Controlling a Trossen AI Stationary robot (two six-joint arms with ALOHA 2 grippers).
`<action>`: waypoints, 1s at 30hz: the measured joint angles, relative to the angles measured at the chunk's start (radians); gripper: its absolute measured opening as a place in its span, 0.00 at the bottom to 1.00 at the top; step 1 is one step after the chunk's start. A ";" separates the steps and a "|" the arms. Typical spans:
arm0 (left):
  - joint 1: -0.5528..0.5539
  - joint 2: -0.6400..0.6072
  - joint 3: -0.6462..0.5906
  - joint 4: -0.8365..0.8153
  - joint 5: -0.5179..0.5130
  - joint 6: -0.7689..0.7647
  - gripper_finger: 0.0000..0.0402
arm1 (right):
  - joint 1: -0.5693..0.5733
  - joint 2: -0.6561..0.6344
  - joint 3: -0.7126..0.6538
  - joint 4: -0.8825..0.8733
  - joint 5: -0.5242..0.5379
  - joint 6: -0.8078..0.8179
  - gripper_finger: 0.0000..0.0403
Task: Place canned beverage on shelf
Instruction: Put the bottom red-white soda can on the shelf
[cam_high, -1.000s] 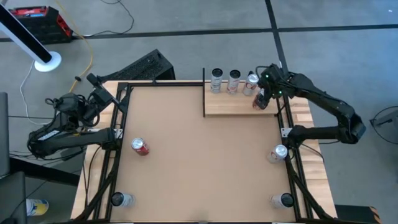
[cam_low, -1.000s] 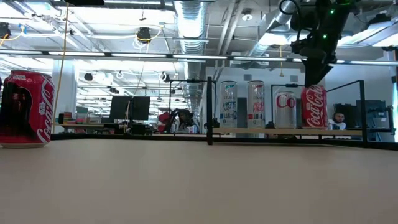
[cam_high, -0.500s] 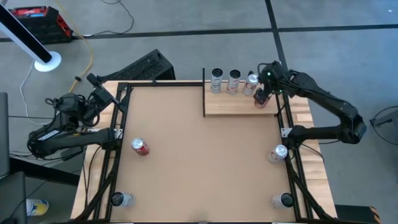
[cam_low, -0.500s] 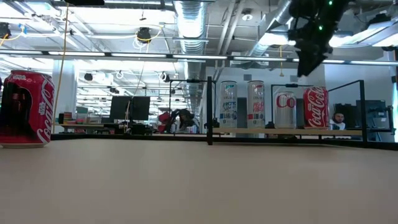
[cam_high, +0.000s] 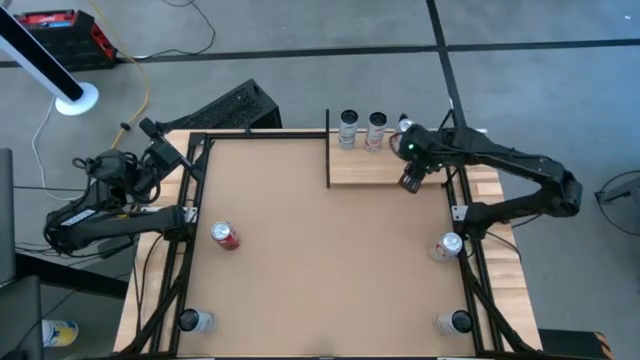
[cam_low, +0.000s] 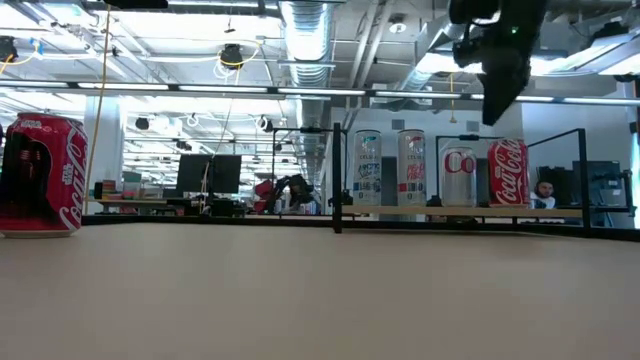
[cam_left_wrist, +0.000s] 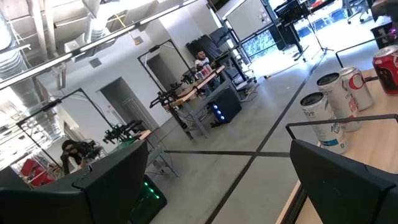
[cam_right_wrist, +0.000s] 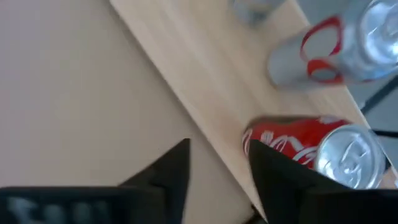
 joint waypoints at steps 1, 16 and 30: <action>0.000 0.000 0.000 0.000 0.000 0.000 0.94 | 0.005 0.015 0.000 -0.016 0.014 0.000 0.37; 0.000 0.000 0.000 0.000 0.000 0.000 0.94 | -0.094 0.153 -0.001 -0.122 0.162 0.013 0.04; 0.000 0.000 0.000 0.000 0.000 0.000 0.94 | -0.158 0.150 -0.001 -0.146 0.261 0.024 0.04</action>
